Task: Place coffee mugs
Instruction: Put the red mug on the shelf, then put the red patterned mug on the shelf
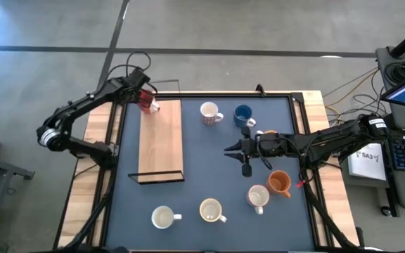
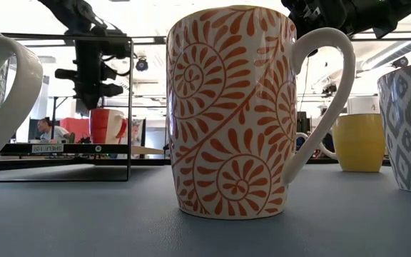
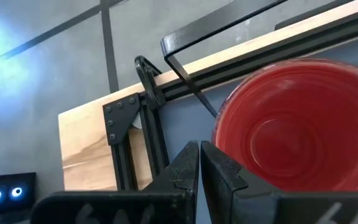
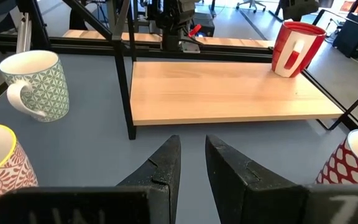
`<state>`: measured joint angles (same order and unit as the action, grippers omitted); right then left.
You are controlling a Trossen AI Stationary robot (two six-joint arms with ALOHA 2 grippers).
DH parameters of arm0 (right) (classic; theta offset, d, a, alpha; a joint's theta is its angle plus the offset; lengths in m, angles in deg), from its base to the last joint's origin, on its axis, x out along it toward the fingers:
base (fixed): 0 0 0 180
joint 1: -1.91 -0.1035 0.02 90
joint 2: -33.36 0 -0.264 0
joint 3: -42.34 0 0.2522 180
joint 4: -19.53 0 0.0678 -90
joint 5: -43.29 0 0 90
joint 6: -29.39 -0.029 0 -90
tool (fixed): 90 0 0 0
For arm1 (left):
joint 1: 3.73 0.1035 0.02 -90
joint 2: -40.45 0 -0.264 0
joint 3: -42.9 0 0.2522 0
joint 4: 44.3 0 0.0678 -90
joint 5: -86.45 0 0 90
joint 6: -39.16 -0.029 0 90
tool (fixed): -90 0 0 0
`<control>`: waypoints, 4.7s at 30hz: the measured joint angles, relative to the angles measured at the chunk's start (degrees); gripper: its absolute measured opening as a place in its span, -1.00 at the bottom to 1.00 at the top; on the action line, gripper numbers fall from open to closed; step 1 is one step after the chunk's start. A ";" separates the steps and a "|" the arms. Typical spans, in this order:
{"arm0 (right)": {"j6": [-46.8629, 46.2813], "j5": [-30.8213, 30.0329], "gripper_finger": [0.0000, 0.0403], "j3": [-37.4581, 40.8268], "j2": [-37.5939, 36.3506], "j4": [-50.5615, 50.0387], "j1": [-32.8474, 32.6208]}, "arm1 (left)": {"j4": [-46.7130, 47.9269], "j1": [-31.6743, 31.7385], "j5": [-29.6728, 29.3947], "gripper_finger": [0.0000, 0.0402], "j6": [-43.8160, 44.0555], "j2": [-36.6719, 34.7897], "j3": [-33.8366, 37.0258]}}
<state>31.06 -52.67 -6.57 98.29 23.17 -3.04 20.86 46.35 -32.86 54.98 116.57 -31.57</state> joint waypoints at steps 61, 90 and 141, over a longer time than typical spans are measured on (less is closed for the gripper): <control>-9.38 1.74 -0.69 -4.84 0.00 -23.38 1.46 | -45.90 -59.89 -1.65 -1.00 -5.05 -11.45 9.39; 1.88 10.49 -0.69 2.13 -13.26 -11.70 1.51 | -32.83 -42.62 11.56 -1.00 -17.24 20.90 -14.29; -2.01 10.51 -0.69 3.93 -13.73 -11.12 1.55 | -35.78 -33.77 12.34 -0.66 -24.55 33.72 -16.41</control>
<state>29.05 -42.16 -2.64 84.56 12.05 -1.49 -14.92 12.58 -20.53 30.43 150.29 -47.98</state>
